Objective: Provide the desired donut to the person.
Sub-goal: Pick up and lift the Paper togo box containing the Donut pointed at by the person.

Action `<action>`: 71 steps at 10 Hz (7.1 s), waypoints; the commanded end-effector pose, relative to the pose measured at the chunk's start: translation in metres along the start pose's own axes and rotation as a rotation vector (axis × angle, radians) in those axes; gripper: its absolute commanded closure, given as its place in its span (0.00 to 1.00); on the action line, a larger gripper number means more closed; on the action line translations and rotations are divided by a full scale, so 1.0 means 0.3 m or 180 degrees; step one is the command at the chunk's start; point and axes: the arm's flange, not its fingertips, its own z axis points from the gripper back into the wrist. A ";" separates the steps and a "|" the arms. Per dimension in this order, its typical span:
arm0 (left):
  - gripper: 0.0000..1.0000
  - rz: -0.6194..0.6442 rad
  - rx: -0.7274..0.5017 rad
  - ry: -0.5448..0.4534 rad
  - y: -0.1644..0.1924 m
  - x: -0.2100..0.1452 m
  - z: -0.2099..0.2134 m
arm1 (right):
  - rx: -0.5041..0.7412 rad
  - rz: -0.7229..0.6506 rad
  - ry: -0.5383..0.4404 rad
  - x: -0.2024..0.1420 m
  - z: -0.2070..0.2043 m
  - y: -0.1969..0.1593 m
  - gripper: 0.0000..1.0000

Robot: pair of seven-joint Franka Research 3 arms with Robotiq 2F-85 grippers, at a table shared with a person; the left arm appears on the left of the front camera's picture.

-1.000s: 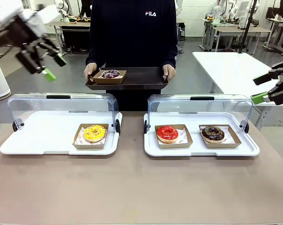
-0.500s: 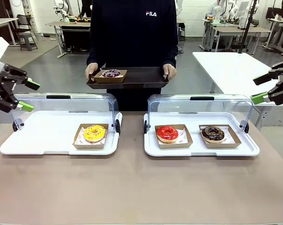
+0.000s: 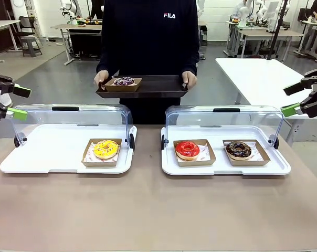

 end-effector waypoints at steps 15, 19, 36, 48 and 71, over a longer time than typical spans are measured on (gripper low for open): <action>0.00 0.0277 -0.0004 0.0036 0.004 -0.050 0.016 | 0.0012 0.0000 -0.0026 0.000 -0.008 -0.003 0.00; 0.00 0.0277 -0.0004 0.0036 0.004 -0.050 0.016 | 0.0012 0.0000 -0.0026 0.000 -0.008 -0.003 0.00; 0.00 0.0277 -0.0004 0.0036 0.004 -0.050 0.016 | 0.1427 0.0246 0.3051 -0.101 -0.257 -0.286 0.00; 0.00 0.0277 -0.0004 0.0036 0.004 -0.050 0.016 | 0.1103 0.1082 0.2522 -0.392 -0.488 -0.156 0.00; 0.00 0.0277 -0.0004 0.0036 0.004 -0.050 0.016 | 0.0743 0.1962 0.1724 -0.516 -0.735 -0.365 1.00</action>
